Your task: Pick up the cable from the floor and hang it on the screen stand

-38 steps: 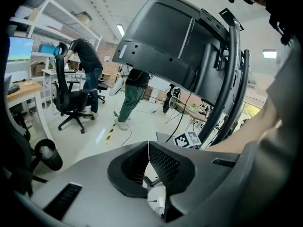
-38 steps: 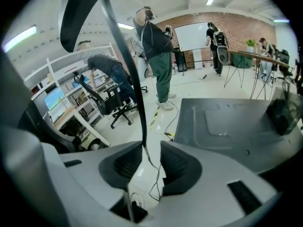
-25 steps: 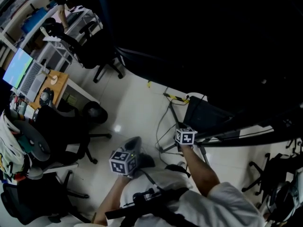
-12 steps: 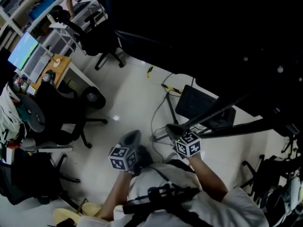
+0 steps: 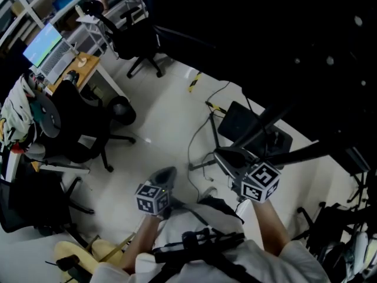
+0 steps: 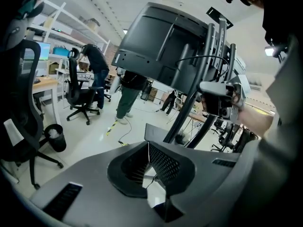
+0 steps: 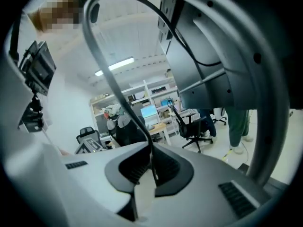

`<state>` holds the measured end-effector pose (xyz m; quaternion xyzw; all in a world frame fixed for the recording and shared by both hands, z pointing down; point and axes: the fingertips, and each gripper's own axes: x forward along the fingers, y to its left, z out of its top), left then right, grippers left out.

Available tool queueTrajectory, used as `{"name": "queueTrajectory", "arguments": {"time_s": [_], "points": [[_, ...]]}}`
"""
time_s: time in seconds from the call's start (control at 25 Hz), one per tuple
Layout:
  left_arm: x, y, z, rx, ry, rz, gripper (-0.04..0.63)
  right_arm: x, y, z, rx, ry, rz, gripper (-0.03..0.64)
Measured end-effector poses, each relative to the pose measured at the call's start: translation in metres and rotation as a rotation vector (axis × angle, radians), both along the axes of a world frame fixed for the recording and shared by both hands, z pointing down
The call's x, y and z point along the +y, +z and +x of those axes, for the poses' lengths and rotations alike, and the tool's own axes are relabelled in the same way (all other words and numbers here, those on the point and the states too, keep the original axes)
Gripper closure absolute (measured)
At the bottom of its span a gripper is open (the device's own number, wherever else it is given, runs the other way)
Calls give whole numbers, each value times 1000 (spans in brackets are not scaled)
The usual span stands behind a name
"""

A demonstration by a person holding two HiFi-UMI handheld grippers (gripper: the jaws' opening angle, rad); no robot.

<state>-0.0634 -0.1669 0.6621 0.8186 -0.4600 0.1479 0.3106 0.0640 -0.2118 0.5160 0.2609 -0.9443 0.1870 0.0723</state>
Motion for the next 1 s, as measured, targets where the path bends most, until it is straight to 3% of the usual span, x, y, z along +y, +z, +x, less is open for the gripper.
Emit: {"name": "queueTrajectory", "arguments": {"time_s": [0.32, 0.48, 1.0], "points": [[9, -11, -6, 8, 133, 33, 595, 25, -57, -4, -174, 68, 12, 586], [13, -12, -29, 10, 140, 42, 595, 30, -85, -21, -244, 93, 43, 586], [20, -11, -99, -9, 115, 63, 578, 23, -218, -74, -311, 146, 233, 588]]}}
